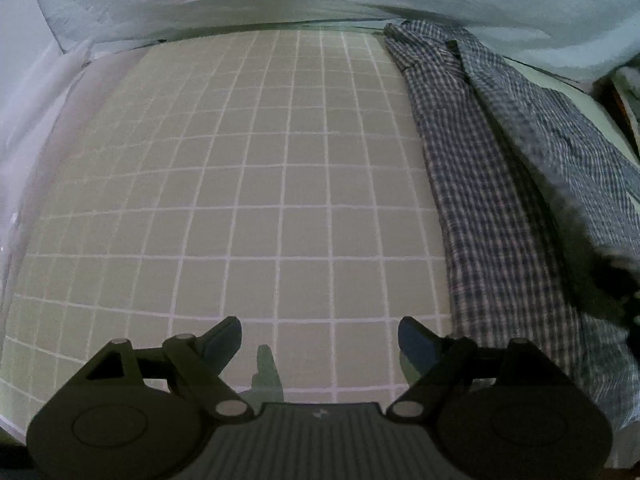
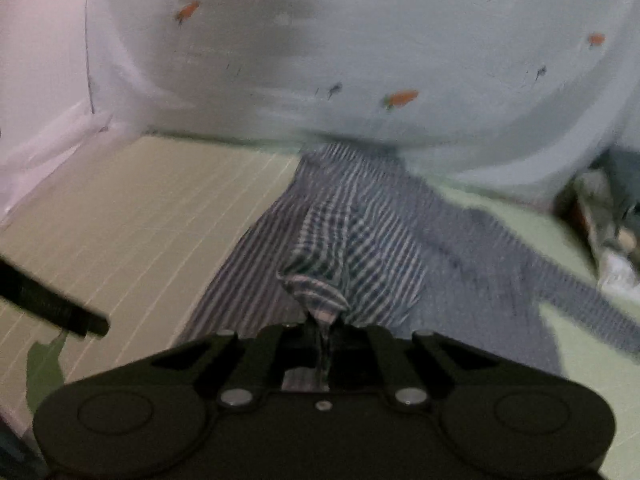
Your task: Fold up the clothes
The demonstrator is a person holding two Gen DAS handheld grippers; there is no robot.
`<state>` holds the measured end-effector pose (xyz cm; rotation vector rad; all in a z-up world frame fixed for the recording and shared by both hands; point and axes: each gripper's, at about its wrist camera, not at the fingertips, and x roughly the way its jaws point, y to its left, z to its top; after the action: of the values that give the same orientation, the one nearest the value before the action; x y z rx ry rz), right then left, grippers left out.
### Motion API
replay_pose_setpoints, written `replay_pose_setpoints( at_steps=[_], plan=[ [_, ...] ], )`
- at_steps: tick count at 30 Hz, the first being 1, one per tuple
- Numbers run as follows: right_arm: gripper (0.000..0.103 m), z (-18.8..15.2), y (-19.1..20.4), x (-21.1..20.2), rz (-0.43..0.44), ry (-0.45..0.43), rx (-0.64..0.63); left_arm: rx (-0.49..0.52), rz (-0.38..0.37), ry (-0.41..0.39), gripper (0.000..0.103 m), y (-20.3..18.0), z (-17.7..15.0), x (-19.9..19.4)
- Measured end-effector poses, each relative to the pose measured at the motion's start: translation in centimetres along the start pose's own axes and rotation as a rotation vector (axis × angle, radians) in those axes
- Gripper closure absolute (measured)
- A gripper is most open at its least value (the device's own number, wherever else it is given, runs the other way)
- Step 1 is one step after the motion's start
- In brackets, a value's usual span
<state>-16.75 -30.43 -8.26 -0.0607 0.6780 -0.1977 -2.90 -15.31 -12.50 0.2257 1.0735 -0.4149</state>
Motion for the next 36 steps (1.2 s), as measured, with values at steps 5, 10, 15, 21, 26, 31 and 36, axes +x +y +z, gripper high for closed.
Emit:
replay_pose_setpoints(
  at_steps=[5,10,15,21,26,31,36],
  plan=[
    [0.092,-1.8,1.3,1.2,0.021,0.083,0.084,0.023,-0.001,0.010,0.017,0.8,-0.8,-0.2],
    [0.089,-2.2,1.5,1.3,0.020,0.108,0.147,0.038,-0.001,0.018,0.017,1.5,-1.2,-0.4],
    [0.084,-2.5,1.0,1.5,0.039,0.133,0.256,0.048,-0.002,0.015,0.017,2.1,-1.7,-0.7],
    [0.081,-4.3,0.2,1.7,0.070,0.192,0.471,0.054,-0.001,0.026,0.017,2.8,-2.1,-0.6],
    [0.067,-5.5,-1.0,2.0,0.133,0.240,0.666,0.051,-0.004,0.035,0.017,3.0,-2.0,-0.4],
    [0.057,-6.2,-2.5,1.9,0.185,0.278,0.856,0.067,-0.015,0.034,0.017,2.5,-1.4,-0.2],
    [0.038,-5.9,-2.7,1.3,0.209,0.307,0.913,0.080,-0.028,0.034,0.016,1.8,-0.5,0.3]
  ],
)
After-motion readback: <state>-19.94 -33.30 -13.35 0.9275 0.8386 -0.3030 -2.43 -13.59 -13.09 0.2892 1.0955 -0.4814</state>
